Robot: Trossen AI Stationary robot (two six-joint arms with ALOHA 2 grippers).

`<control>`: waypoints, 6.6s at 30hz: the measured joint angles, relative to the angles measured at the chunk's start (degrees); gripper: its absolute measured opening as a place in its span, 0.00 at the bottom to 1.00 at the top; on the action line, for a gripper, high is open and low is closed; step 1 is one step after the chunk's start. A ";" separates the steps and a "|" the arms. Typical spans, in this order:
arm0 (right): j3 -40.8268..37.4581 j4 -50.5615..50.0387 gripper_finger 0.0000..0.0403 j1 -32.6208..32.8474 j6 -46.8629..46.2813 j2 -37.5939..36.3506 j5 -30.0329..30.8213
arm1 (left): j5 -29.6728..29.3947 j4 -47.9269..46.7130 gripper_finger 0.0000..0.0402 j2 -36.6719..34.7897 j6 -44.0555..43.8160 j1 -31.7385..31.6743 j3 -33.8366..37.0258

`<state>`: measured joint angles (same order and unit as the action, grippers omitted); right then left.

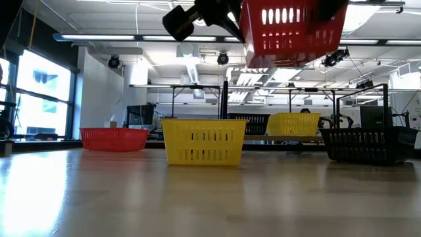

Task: Stack baskets on shelf by color
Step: Put the bottom left red basket on the shelf

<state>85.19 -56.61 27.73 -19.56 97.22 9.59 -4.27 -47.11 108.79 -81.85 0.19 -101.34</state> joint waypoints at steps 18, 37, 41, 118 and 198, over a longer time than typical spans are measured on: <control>0.02 0.08 0.00 1.32 -11.31 -0.03 1.03 | 2.96 0.28 0.15 0.02 15.43 0.04 0.06; 0.01 -6.02 0.00 6.92 -23.80 -0.07 3.52 | 19.31 0.78 0.41 -0.28 34.09 -6.89 -0.01; 0.00 -10.69 0.00 8.15 -26.70 -0.82 6.57 | 19.27 0.74 0.40 -0.28 37.70 -8.31 0.00; -47.12 -2.88 0.00 -52.41 46.75 -49.73 11.87 | 19.21 1.66 0.40 -0.28 64.07 -21.18 -0.02; -47.12 2.61 0.00 -78.32 73.67 -43.15 1.89 | 22.75 1.66 0.40 -0.28 61.23 -21.18 0.00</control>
<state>38.06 -54.00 -50.59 54.11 54.06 11.48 18.48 -45.45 108.51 -20.62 -20.99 -101.34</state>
